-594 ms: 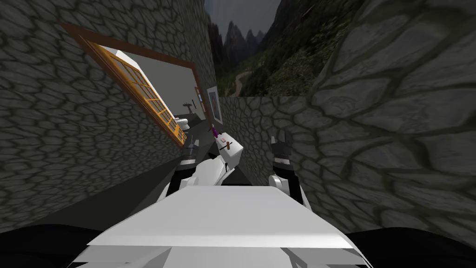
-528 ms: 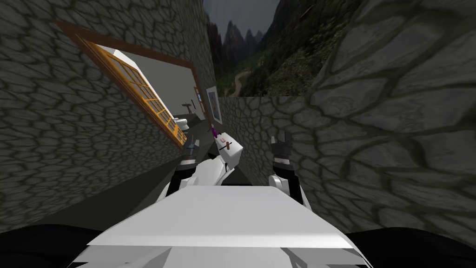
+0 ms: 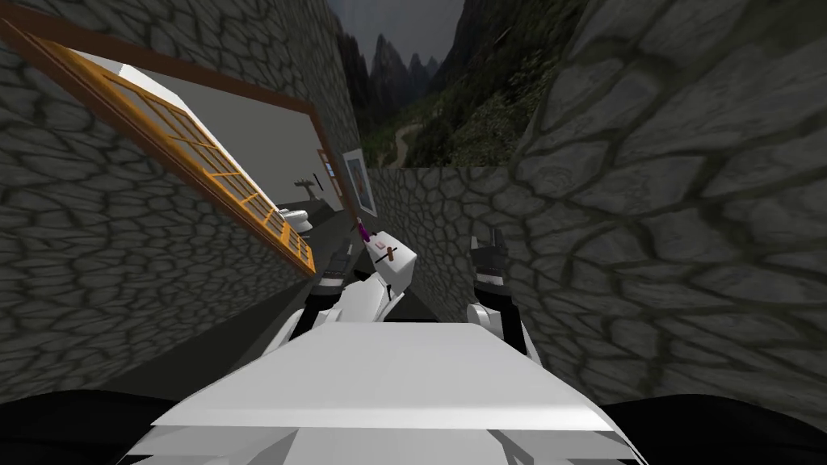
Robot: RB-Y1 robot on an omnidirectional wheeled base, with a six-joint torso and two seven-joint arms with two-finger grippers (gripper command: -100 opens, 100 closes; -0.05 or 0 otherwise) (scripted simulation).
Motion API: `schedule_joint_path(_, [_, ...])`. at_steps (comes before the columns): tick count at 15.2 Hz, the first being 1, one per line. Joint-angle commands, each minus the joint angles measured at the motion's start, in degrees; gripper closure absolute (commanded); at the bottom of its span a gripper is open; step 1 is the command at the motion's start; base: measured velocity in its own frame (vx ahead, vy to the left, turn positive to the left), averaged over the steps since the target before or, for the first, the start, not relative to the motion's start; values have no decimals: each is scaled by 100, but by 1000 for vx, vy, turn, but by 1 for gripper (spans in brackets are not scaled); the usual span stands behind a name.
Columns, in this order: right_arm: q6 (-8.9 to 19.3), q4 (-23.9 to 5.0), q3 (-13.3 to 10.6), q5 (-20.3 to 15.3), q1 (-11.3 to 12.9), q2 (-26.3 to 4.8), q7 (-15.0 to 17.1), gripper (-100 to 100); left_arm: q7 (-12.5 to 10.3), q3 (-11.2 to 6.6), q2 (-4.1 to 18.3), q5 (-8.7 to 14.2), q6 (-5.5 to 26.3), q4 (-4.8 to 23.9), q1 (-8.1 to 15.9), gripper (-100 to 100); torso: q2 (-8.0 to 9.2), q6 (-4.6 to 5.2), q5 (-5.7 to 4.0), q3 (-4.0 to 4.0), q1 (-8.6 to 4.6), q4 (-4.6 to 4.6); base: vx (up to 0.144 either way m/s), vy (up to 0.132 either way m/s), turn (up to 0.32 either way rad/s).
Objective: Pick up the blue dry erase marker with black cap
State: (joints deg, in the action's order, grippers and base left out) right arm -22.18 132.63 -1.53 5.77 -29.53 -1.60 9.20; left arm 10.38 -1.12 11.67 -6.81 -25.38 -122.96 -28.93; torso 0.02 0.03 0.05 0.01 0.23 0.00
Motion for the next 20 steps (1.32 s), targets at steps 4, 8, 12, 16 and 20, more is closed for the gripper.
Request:
schedule_joint_path(4, [0, 0, 0, 0, 0, 0, 0, 0, 447, 89, 519, -445, -225, 272, 46, -100, 1, 0, 0, 0, -1, 0, -12, 43, -189])
schedule_joint_path(8, [0, 0, 0, 0, 1, 0, 0, 0, 862, 173, 972, -871, -428, 547, 112, -100, 2, 3, 0, 1, 1, 0, -18, 46, -249])
schedule_joint_path(12, [0, 0, 0, 0, 0, 0, 0, 0, 1322, 267, 1459, -1342, -652, 851, 186, -100, 2, 1, 1, 1, 3, 0, -22, 49, -267])
schedule_joint_path(16, [0, 0, 0, 0, 0, 0, 0, 0, 1818, 367, 1972, -1849, -894, 1177, 266, -100, 2, 2, 1, 1, 4, 0, -25, 50, -286])
schedule_joint_path(20, [0, 0, 0, 0, 0, 0, 0, 0, 2225, 472, 2426, -2280, -1150, 1520, 352, -100, 3, 1, -1, 1, -5, 1, -32, 31, -256])
